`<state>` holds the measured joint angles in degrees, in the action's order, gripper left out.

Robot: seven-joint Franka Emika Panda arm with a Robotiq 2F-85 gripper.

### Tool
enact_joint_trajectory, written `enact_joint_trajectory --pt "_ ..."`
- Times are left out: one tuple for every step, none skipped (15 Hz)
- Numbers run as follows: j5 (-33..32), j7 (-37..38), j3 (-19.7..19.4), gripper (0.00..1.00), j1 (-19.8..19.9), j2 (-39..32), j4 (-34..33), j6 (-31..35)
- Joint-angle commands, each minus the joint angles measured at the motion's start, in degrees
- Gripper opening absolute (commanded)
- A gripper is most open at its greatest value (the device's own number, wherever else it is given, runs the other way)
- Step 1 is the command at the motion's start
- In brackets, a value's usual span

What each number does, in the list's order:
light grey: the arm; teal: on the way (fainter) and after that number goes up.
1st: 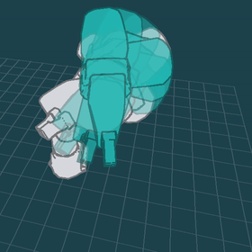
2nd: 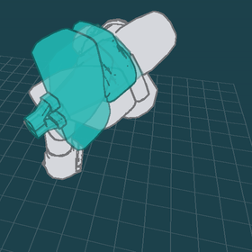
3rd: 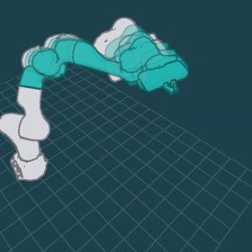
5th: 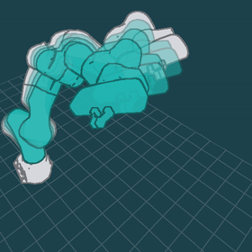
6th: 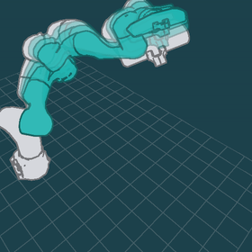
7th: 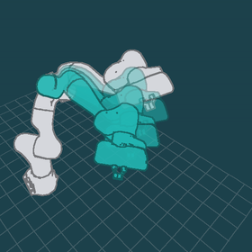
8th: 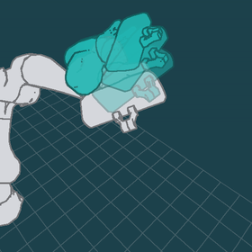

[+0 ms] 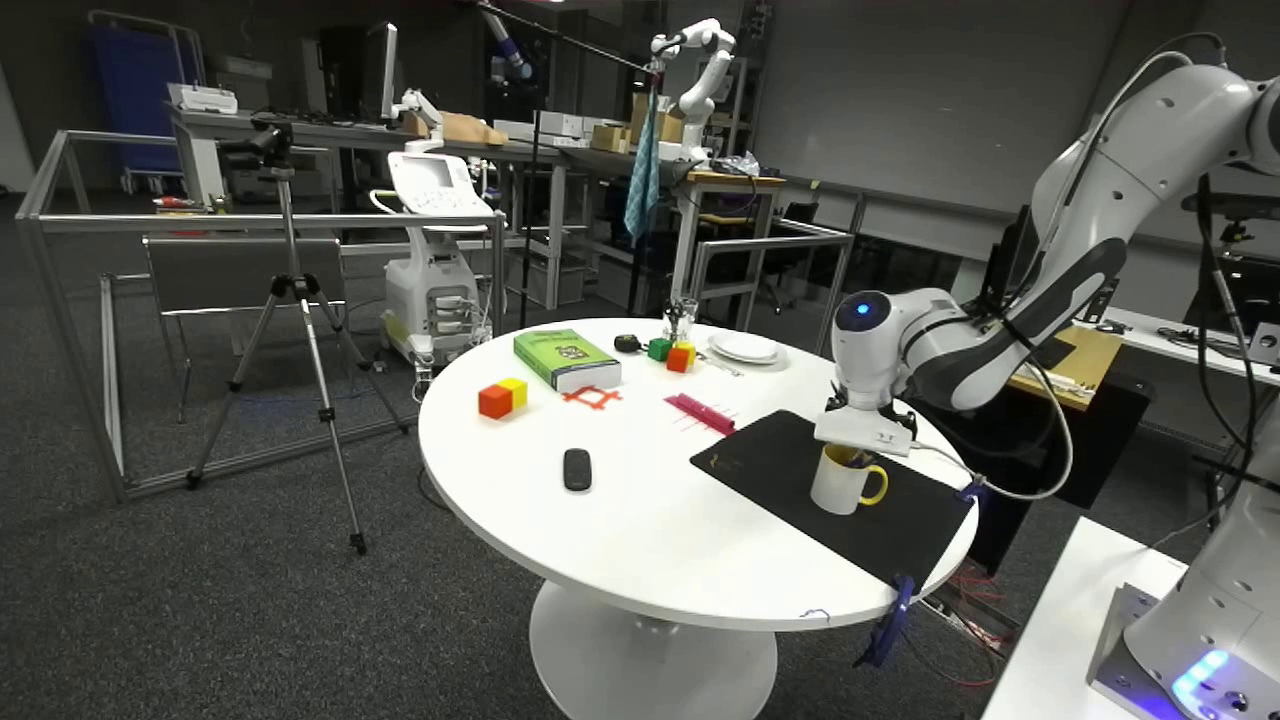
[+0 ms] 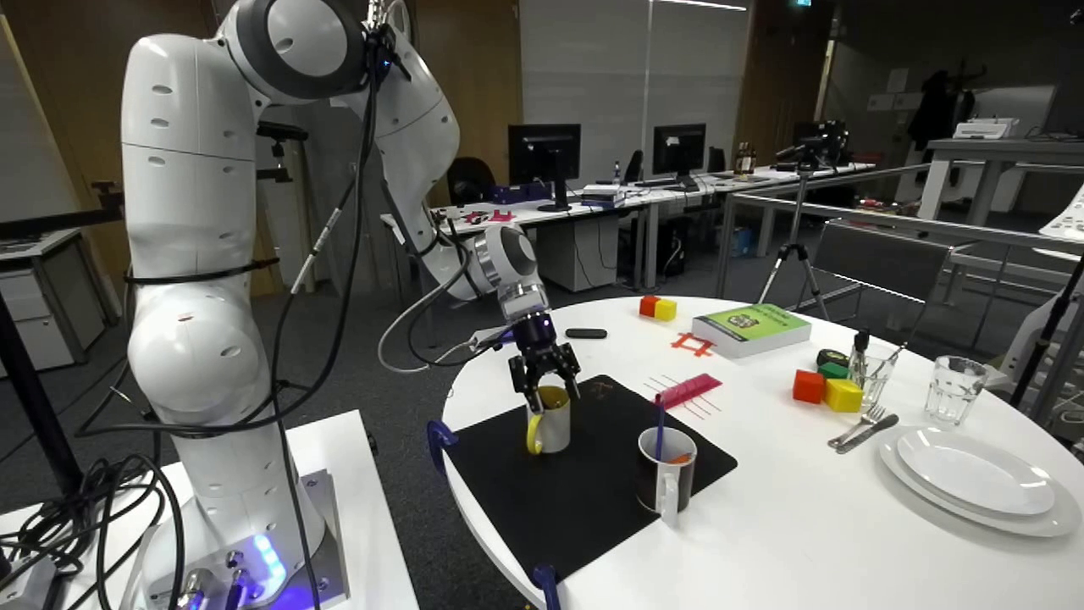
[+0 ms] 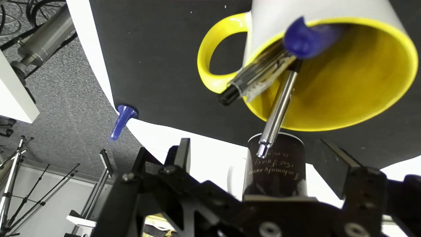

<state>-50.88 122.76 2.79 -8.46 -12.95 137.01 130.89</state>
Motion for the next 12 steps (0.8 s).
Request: enact_joint_trajectory --pt "-1.99 2.22 0.18 1.00 -0.60 -0.28 -0.70 0.48" --pt "-1.95 2.15 0.28 0.92 -0.66 -0.29 -0.74 0.45" --pt "-1.95 2.18 0.33 0.74 -0.78 -0.31 -0.77 0.48" --pt "-1.85 2.12 0.38 0.68 -0.93 -0.33 -0.79 0.39" --pt "-1.78 2.02 0.45 0.60 -0.99 -0.29 -0.75 0.45" --pt "-1.64 1.89 0.52 0.53 -1.00 -0.24 -0.72 0.41" --pt "-1.56 1.80 0.58 0.44 -0.98 -0.23 -0.72 0.43" --pt "-1.51 1.71 0.63 0.37 -0.97 -0.24 -0.78 0.39" --pt "-1.47 1.67 0.66 0.27 -0.96 -0.24 -0.85 0.39" --pt "-1.32 1.52 0.71 0.20 -0.94 -0.18 -0.82 0.37" --pt "-1.30 1.49 0.72 0.13 -0.94 -0.13 -0.81 0.30" --pt "-1.29 1.45 0.74 0.05 -0.96 0.08 -0.73 0.19"
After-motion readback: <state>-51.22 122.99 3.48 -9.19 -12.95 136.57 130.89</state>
